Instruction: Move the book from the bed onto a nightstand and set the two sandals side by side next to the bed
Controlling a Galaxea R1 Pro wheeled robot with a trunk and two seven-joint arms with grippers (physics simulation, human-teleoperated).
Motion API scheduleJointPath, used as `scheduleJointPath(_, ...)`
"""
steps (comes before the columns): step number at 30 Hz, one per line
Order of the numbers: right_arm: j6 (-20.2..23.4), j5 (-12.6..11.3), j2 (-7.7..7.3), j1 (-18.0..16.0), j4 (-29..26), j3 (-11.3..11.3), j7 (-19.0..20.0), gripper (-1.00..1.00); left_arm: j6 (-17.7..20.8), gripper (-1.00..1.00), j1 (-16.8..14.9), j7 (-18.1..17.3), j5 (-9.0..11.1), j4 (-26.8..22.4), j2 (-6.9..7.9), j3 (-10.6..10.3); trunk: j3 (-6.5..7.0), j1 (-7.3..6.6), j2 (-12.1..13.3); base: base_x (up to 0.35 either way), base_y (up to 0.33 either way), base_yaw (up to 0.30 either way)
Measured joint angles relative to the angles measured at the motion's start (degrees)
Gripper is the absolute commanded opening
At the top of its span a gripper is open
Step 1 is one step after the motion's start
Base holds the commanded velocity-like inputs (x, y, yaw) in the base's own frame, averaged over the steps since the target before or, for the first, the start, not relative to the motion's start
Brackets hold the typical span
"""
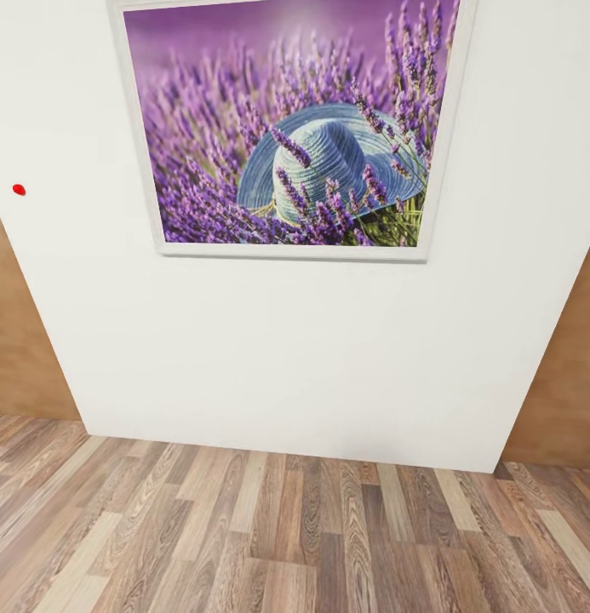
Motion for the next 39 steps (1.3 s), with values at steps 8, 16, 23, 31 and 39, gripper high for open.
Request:
scheduleJointPath(8, 0.0, 0.0, 0.06, 0.0, -0.04, -0.09, 0.0, 1.0, 0.12, 1.0, 0.0, 0.12, -0.06, -1.11, -0.13, -0.03, 0.0, 0.0, 0.0, 0.0, 0.0, 0.0)
scheduleJointPath(16, 0.0, 0.0, 0.16, 0.0, -0.01, -0.03, 0.0, 1.0, 2.03, 1.0, -0.24, -1.8, -0.06, -15.99, 0.08, -0.06, 0.0, 0.0, 0.0, 0.0, 0.0, 0.0)
scheduleJointPath(23, 0.0, 0.0, -0.06, 0.0, 0.02, -0.18, 0.0, 1.0, 16.2, 1.0, -0.34, -22.79, 3.02, -33.68, 1.65, 0.21, 0.0, 0.0, 0.0, 0.0, 0.0, 0.0)
scheduleJointPath(31, 0.0, 0.0, -0.09, 0.0, 0.02, -0.19, -0.01, 1.0, 23.3, 1.0, -0.35, -45.89, 7.11, -37.99, 5.92, 2.71, 0.0, 0.0, 0.0, 0.0, 0.0, 0.0)
scheduleJointPath(39, 0.0, 0.0, -0.1, 0.0, 0.02, -0.2, 0.0, 1.0, 26.72, 1.0, -0.35, -49.76, 8.68, -38.3, 7.08, 10.53, 0.0, 0.0, 0.0, 0.0, 0.0, 0.0)
